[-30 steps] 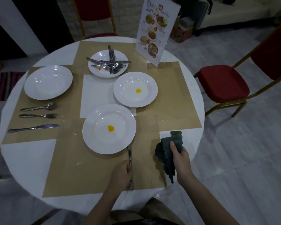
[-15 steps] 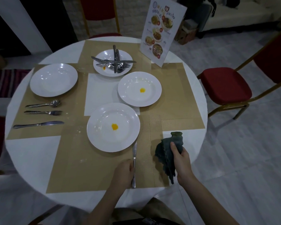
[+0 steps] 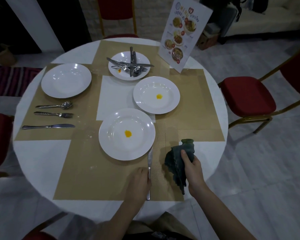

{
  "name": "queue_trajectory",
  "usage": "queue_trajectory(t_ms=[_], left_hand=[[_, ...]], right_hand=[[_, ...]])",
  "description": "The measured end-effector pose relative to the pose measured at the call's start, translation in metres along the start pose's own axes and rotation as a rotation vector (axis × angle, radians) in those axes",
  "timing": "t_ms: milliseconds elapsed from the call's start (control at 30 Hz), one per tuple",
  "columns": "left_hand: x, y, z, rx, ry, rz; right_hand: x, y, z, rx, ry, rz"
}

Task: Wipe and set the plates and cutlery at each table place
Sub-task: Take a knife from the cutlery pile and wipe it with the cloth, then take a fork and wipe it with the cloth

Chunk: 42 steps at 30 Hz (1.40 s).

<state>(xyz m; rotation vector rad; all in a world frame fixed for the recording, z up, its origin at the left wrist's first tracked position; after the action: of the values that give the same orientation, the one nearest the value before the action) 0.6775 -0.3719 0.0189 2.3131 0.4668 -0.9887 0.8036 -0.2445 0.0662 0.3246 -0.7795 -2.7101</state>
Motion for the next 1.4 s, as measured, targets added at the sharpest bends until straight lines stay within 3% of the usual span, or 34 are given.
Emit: queue_trajectory(t_ms=[333, 567, 900, 1033, 1133, 1400], left_hand=[[0.003, -0.006, -0.001, -0.083, -0.07, -0.021], [-0.01, -0.001, 0.006, -0.085, 0.126, -0.022], [-0.122, -0.02, 0.039, -0.041, 0.318, -0.194], [-0.172, -0.051, 0.045, -0.055, 0.363, -0.241], [-0.202, -0.089, 0.05, -0.012, 0.35, -0.245], [-0.263, -0.257, 0.054, 0.189, 0.091, -0.186]], right_hand=[[-0.003, -0.002, 0.001, 0.009, 0.013, 0.0], [0.002, -0.007, 0.012, -0.004, -0.02, 0.026], [0.075, -0.04, 0.071, 0.031, -0.082, 0.203], [0.125, -0.055, 0.111, 0.127, -0.085, 0.28], [0.157, -0.073, 0.135, 0.035, -0.024, 0.247], [0.233, -0.13, 0.166, 0.022, -0.003, 0.15]])
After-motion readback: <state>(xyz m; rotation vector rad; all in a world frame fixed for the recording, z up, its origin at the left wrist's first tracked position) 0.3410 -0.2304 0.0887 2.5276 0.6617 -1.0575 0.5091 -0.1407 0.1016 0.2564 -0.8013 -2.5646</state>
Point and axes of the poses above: each hand's wrist, its own y-axis away from the middle knuckle, its own x-axis out of the palm, z = x × y, the point moved 3 cm from there along -y, towards the middle knuckle, and after that the axes turned 2 degrees about y, right-handed, at the moved point
